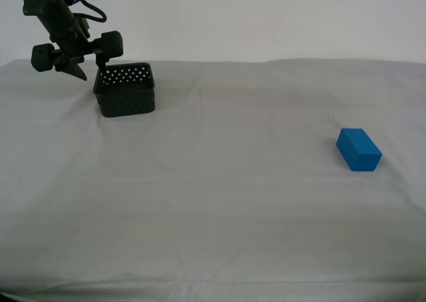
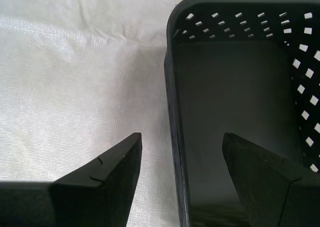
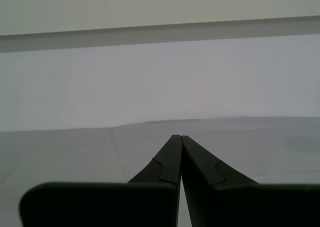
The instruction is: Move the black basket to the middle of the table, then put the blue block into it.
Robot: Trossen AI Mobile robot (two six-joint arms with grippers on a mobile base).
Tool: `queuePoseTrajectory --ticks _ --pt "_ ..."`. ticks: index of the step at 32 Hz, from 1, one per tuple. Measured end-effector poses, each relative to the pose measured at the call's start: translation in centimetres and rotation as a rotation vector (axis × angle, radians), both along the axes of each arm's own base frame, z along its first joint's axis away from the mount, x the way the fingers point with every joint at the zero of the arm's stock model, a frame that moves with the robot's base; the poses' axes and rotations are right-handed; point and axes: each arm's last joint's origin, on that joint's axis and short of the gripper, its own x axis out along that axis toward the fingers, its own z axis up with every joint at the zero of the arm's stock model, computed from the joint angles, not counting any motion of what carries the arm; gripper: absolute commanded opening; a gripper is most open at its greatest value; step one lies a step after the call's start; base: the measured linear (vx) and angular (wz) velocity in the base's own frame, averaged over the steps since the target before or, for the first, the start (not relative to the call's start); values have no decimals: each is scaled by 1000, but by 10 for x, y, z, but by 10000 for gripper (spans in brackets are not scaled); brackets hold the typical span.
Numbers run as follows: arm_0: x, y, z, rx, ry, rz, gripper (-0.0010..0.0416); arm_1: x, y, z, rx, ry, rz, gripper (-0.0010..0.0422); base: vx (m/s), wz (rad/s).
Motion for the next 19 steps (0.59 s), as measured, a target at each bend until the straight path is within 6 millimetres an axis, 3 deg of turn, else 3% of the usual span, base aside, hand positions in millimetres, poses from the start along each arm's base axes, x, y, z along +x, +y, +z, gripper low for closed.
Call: queuePoseTrajectory --ticks 5,9,13,16,19 --pt "0 0 0 9 0 -1 1 5 -1 -13 1 8 26 243 0 0" --pt "0 0 0 14 -2 -1 1 9 -5 -48 2 124 36 250 0 0" --pt "0 1 0 17 -4 0 0 12 -8 -49 -15 119 48 222 0 0" --pt "0 1 0 17 -3 0 1 12 -9 -48 -13 115 51 147 0 0" --pt "0 1 0 17 -4 1 1 12 -9 -47 -16 120 58 12 0 0"
